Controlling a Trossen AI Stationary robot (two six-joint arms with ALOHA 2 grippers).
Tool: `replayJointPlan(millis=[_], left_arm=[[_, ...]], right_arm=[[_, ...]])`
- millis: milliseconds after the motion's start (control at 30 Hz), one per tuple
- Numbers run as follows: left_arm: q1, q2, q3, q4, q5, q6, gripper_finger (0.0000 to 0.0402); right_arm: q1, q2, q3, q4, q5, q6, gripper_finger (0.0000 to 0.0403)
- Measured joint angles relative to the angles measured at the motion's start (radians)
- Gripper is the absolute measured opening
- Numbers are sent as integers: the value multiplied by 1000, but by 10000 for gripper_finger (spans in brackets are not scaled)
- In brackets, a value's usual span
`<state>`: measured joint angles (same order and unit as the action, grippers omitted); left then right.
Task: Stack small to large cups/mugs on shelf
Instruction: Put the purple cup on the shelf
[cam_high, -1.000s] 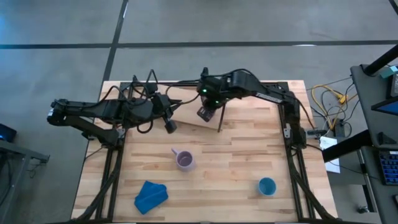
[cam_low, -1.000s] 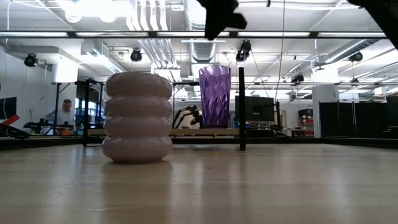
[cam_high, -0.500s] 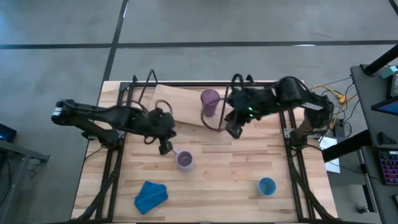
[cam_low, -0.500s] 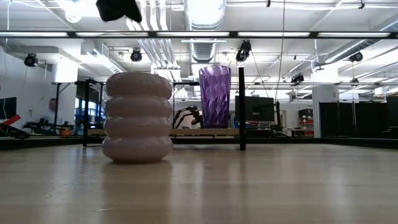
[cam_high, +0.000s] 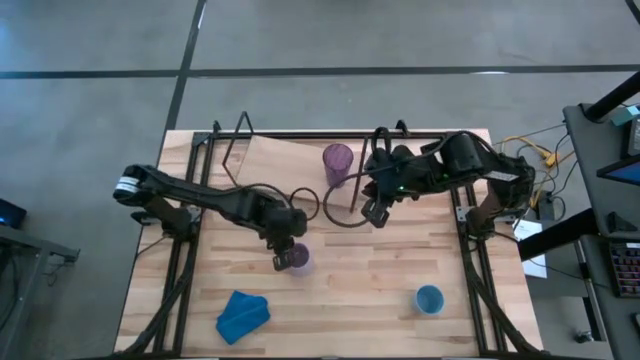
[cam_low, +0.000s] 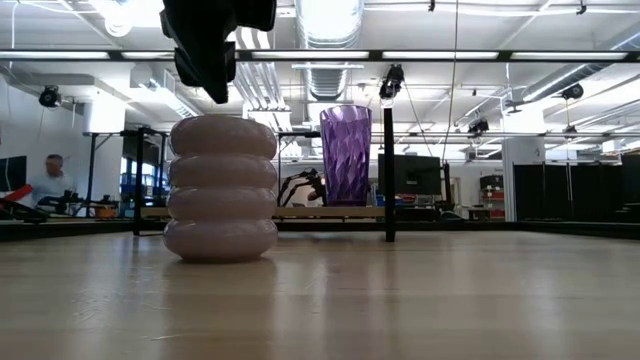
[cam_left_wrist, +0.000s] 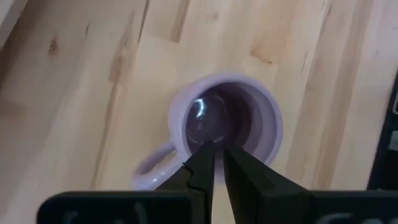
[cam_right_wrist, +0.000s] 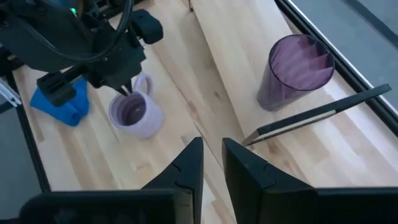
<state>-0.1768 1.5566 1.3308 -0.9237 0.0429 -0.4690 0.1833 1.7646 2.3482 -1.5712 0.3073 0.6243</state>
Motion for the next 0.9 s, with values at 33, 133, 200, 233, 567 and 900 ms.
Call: replayJointPlan(millis=[33,133,200,233,567,900], left_arm=[[0,5,0,2,0,3,20],[0,18,-2,3,0,4,20],[0,25,-7,4,0,4,20],[0,28,-10,3,0,4,20],[0,80,-11,44,-19,4,20],[0,139,-11,53,-44,5,20]], right_arm=[[0,2,0,0,0,-4,54],[0,7,-1,0,0,-5,54],[0,11,-1,0,0,-5,54],[0,13,-2,0,0,-5,54],[0,12,-5,0,0,5,54],[0,12,-13,0,0,-31,54]])
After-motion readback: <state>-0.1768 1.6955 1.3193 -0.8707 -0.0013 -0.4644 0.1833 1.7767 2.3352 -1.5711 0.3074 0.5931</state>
